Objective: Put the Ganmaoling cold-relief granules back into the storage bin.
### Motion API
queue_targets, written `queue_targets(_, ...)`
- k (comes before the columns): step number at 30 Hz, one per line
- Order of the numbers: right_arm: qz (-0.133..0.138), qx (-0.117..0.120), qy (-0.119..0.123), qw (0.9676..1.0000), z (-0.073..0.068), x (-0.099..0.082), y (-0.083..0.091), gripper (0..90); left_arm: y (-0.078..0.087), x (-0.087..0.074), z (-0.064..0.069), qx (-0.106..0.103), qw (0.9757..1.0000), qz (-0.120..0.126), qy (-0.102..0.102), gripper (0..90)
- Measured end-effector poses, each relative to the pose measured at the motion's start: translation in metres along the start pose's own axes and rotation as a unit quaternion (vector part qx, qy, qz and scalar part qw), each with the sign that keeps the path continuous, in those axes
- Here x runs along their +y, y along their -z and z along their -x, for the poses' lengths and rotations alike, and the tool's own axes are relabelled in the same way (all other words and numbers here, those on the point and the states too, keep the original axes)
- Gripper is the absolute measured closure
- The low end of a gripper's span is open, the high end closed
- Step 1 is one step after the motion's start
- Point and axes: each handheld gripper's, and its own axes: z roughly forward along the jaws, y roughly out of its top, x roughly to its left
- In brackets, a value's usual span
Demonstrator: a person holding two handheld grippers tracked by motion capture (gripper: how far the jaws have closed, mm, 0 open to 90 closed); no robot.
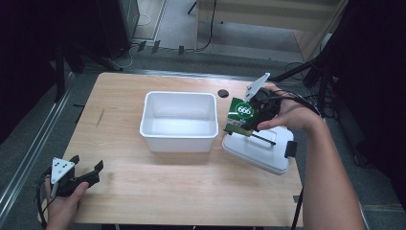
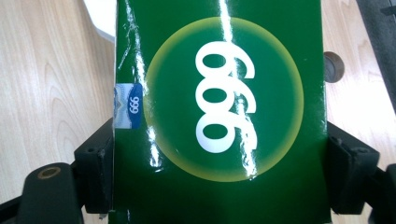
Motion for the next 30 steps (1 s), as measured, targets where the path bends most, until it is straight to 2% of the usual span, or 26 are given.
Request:
queue_targets(7, -0.002, -0.01, 0.009, 0.9999, 0.003, 0.01, 0.012, 17.2, 0.0, 0.0, 0.0, -0.001, 1.0, 0.001, 0.002, 14.8)
queue_targets(14, 0.003, -0.014, 0.028, 0.9995, 0.003, 0.028, 0.018, 17.2, 0.0, 0.0, 0.0, -0.001, 1.0, 0.002, 0.001, 14.8)
queue_targets(22, 0.006, -0.014, 0.036, 0.9992, 0.004, 0.047, 0.016, 17.2, 0.0, 0.0, -0.001, -0.002, 1.0, 0.003, 0.003, 14.8)
queue_targets(30, 0.008, -0.007, 0.051, 0.9987, 0.0, 0.065, 0.006, 17.2, 0.0, 0.0, -0.001, -0.004, 1.0, 0.003, 0.004, 14.8)
